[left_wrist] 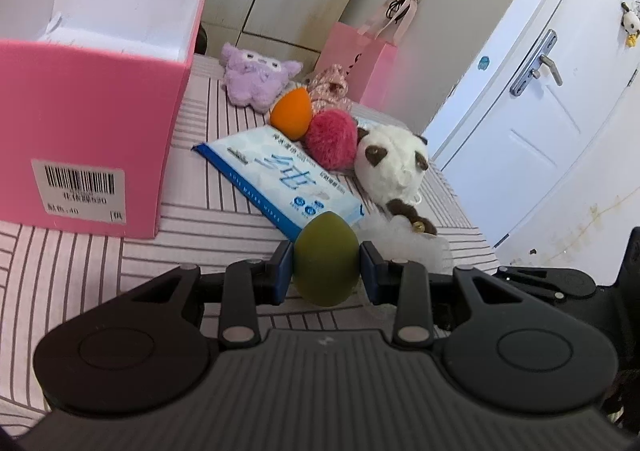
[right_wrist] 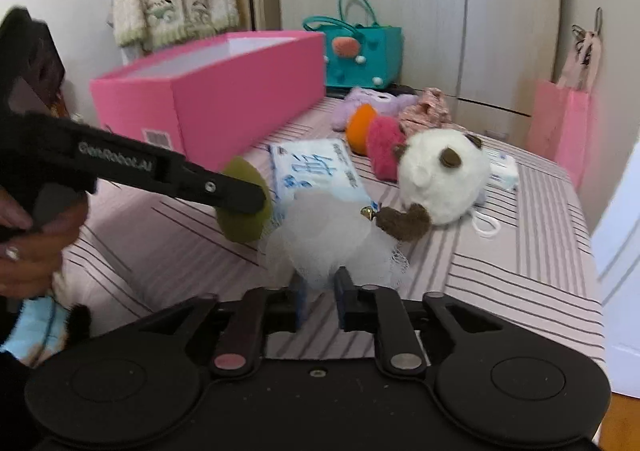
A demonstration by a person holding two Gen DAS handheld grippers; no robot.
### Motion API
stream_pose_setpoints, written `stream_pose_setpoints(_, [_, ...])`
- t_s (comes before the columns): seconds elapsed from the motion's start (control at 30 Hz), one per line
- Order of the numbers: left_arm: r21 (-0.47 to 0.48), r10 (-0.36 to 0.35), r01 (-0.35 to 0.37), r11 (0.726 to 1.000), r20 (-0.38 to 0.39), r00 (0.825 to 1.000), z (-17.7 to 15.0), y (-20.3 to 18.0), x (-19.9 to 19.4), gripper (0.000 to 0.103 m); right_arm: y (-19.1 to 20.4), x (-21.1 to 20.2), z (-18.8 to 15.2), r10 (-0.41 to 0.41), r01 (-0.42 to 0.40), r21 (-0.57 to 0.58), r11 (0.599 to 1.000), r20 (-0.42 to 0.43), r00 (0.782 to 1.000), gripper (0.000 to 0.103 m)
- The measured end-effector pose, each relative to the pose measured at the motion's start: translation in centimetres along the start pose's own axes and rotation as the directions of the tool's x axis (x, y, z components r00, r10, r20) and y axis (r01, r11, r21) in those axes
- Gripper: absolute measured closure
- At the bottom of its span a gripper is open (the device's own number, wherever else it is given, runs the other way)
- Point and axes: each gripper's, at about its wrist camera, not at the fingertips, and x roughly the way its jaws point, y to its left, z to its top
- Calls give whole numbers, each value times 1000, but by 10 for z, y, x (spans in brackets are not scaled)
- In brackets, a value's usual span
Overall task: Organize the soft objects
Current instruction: 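Lift the green sponge with the left tool while the right tool lifts the mesh puff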
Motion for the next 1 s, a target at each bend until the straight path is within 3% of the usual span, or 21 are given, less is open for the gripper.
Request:
stream_pose_setpoints(0.03, [-5, -1, 1, 1000, -5, 1000, -1, 1, 1, 68, 1, 0, -1, -5, 5, -10, 1000, -1, 1000, 47])
stream_pose_setpoints(0.13, [-15, 3, -3, 1000, -17, 1000, -2, 5, 4, 68, 2, -5, -2, -19, 19, 4, 1000, 44, 999, 20])
stream_pose_setpoints(0.2, [-18, 1, -1, 1000, -21, 1000, -2, 5, 5, 68, -1, -3, -1, 1, -2, 33, 999, 48, 999, 13])
stream_pose_setpoints(0.3, [-14, -1, 1, 1000, -20, 1000, -2, 4, 6, 68, -8, 14, 2, 24, -27, 121, 992, 24, 999, 13])
stream_pose_setpoints(0.4, [-5, 10, -11, 1000, -17, 1000, -2, 4, 4, 68, -12, 29, 1, -23, 13, 202, 979, 45, 999, 13])
stream_pose_setpoints(0.47, [3, 20, -20, 1000, -19, 1000, -2, 3, 3, 68, -13, 33, 2, -43, 27, 230, 973, 65, 997, 16])
stream_pose_setpoints(0.53, [23, 21, -21, 1000, -30, 999, -2, 2, 2, 68, -11, 34, 3, -68, 52, 208, 977, 71, 995, 55])
stream_pose_setpoints(0.6, [59, 16, -13, 998, -46, 999, 0, -1, -1, 68, -10, 32, 6, -87, 79, 160, 984, 46, 995, 64])
stream_pose_setpoints(0.73, [102, 8, -3, 995, -55, 998, 7, -4, -7, 68, -19, 17, 11, -12, 7, 178, 984, 27, 1000, 70])
stream_pose_setpoints(1.0, [120, -41, 56, 991, -121, 992, 30, -4, -19, 68, -18, -18, 44, 25, -36, 114, 993, 101, 995, 71])
